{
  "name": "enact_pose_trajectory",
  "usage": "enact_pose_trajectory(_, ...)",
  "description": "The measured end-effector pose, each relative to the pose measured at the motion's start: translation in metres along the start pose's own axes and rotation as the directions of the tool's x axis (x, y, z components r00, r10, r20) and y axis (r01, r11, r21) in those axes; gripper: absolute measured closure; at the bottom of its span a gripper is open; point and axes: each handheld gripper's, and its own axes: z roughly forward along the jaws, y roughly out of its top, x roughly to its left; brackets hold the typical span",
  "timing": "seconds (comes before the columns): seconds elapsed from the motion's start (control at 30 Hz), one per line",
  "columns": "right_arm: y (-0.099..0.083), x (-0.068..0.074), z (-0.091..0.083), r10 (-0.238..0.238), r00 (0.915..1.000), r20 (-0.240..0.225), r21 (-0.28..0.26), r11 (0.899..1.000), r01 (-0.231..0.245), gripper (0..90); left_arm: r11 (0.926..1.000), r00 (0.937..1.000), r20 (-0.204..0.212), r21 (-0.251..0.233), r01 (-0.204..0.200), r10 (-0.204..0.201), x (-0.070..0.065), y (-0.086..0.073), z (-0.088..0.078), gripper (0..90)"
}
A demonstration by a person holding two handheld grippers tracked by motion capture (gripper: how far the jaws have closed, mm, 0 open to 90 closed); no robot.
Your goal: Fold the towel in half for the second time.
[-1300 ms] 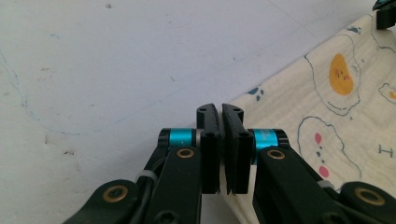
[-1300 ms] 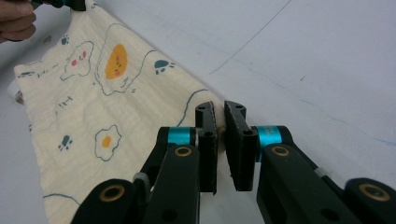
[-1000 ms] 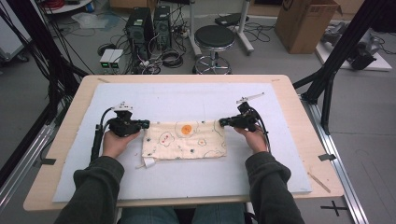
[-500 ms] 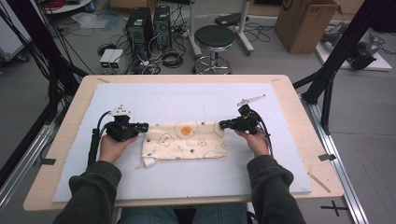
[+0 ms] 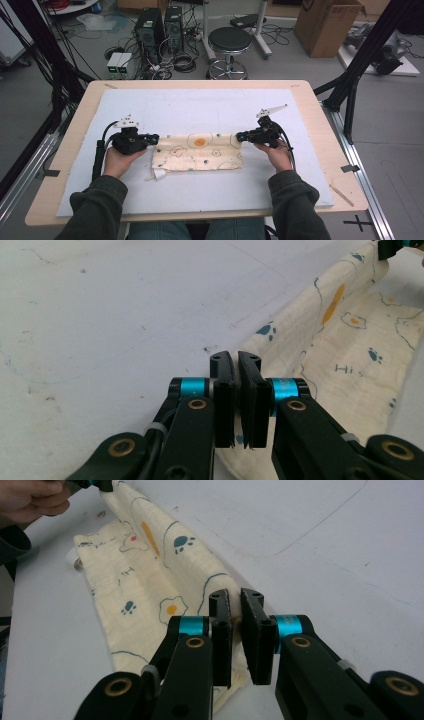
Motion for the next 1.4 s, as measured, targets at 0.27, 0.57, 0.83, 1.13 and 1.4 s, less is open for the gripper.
enact_pose_trajectory(0.27, -0.002, 0.009, -0.001, -0.030, 0.9995, -0.010, 0.001, 1.000, 0.030, 83.0, 1.0000, 0.9999, 0.012, 0.006, -0.003, 0.003, -0.004, -0.007, -0.003, 84.4)
enact_pose_trajectory(0.57, -0.012, 0.015, -0.002, -0.043, 0.9986, -0.030, 0.010, 0.999, 0.043, 82.6, 0.9999, 0.9995, 0.026, 0.002, -0.017, 0.017, -0.010, -0.014, -0.008, 84.0)
enact_pose_trajectory(0.83, -0.024, 0.020, -0.001, -0.044, 0.9984, -0.036, 0.029, 0.999, 0.045, 82.1, 0.9988, 0.9984, 0.043, 0.031, -0.038, 0.036, -0.017, -0.022, -0.010, 84.0)
enact_pose_trajectory(1.13, -0.030, 0.029, -0.004, -0.082, 0.9960, -0.036, 0.029, 0.996, 0.083, 81.7, 0.9937, 0.9941, 0.064, 0.065, -0.091, 0.087, -0.027, -0.023, -0.015, 83.6)
enact_pose_trajectory(1.4, -0.037, 0.033, -0.006, -0.090, 0.9955, -0.031, 0.043, 0.995, 0.091, 81.3, 0.9918, 0.9929, 0.069, 0.076, -0.102, 0.097, -0.032, -0.029, -0.019, 81.8)
